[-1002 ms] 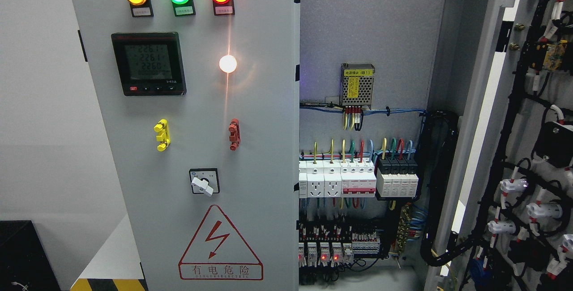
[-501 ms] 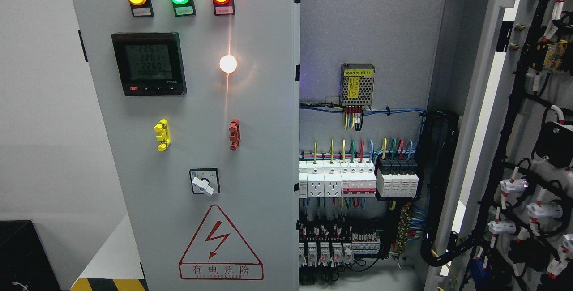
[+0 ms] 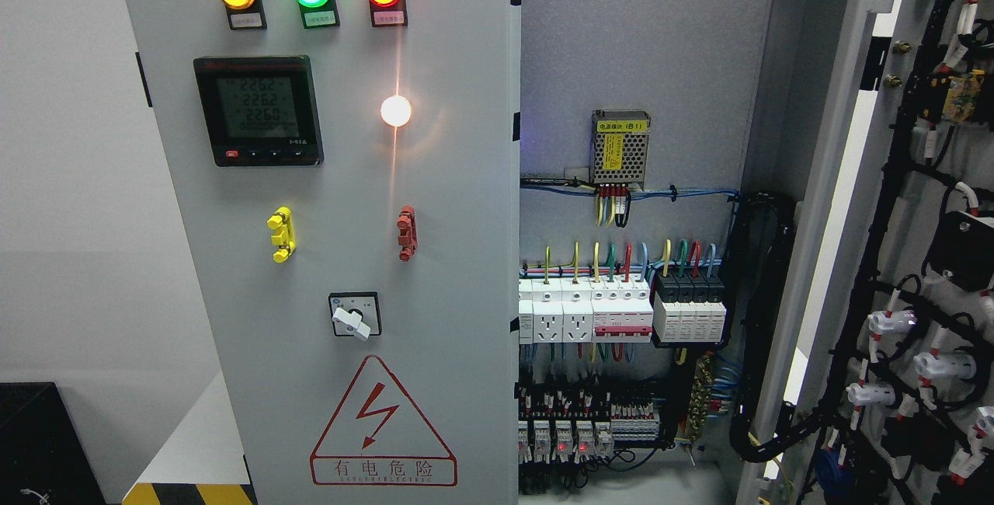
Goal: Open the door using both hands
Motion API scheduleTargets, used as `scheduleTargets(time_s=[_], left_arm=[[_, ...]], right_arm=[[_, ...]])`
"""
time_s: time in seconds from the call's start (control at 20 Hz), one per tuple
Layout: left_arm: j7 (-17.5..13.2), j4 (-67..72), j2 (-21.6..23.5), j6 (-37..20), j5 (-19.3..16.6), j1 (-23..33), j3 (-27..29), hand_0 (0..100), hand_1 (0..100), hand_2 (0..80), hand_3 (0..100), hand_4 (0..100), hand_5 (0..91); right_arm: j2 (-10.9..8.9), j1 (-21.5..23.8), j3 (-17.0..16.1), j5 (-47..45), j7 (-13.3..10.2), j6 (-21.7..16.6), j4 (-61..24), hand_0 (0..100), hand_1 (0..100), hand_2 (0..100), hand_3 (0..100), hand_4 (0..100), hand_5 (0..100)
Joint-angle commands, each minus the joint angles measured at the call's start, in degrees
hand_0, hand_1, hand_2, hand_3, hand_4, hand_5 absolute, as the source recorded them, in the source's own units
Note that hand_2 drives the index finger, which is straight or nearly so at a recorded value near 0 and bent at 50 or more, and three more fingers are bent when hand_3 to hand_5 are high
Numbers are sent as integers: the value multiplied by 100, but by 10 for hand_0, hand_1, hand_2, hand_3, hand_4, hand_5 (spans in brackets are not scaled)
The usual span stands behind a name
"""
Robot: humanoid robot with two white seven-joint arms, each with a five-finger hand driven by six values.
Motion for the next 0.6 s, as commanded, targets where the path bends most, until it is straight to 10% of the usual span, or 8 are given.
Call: scheduleTargets(time_s=[0.0, 0.2, 0.55], left_arm=[[8, 4059, -1723, 23, -104, -399, 186, 0, 0, 0, 0, 0, 0], [-273, 4668, -2093, 32, -700, -549, 264, 0, 0, 0, 0, 0, 0], [-379, 4880, -2243, 120, -3071, -541, 2161, 0, 0, 0, 0, 0, 0]], right_arm=[[0, 0, 0, -141, 1, -2, -1, 193, 0, 0, 0, 0, 0], [0, 0, 0, -141, 1, -2, -1, 193, 0, 0, 0, 0, 0], [0, 0, 0, -141, 1, -2, -1, 193, 0, 0, 0, 0, 0]])
